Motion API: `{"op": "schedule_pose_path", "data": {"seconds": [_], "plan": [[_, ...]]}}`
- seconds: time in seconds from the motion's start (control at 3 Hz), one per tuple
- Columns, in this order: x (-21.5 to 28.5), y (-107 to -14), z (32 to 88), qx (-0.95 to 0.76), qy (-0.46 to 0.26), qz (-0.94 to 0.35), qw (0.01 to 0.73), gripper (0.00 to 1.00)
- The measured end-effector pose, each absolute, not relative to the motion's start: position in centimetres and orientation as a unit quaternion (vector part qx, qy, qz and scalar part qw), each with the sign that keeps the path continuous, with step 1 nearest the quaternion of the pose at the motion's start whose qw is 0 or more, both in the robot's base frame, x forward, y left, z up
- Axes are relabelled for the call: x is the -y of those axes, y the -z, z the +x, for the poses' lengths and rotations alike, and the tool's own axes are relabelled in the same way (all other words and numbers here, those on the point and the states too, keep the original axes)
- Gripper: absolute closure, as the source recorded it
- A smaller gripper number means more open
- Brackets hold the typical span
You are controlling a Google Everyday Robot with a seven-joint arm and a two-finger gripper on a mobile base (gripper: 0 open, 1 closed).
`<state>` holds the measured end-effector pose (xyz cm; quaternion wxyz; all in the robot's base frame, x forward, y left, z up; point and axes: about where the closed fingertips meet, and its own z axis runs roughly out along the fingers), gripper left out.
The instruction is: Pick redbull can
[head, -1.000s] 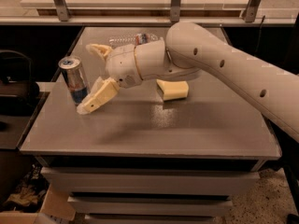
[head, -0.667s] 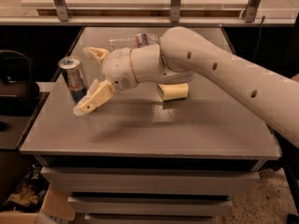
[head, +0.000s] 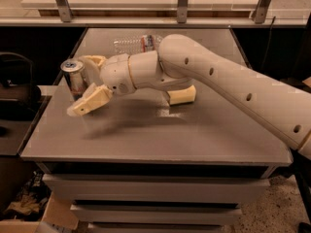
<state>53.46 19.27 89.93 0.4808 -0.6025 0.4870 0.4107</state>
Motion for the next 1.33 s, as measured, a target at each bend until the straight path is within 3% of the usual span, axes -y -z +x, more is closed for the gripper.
{"op": "schedule_pose_path", "data": {"seconds": [1.0,1.33], "plan": [[-19.7,-89.8,54.0,-0.484,-0.415,-0.604,0.479,0.85],[-18.9,-91.2,54.3,-0.479,-0.410,-0.604,0.487,1.00]]}}
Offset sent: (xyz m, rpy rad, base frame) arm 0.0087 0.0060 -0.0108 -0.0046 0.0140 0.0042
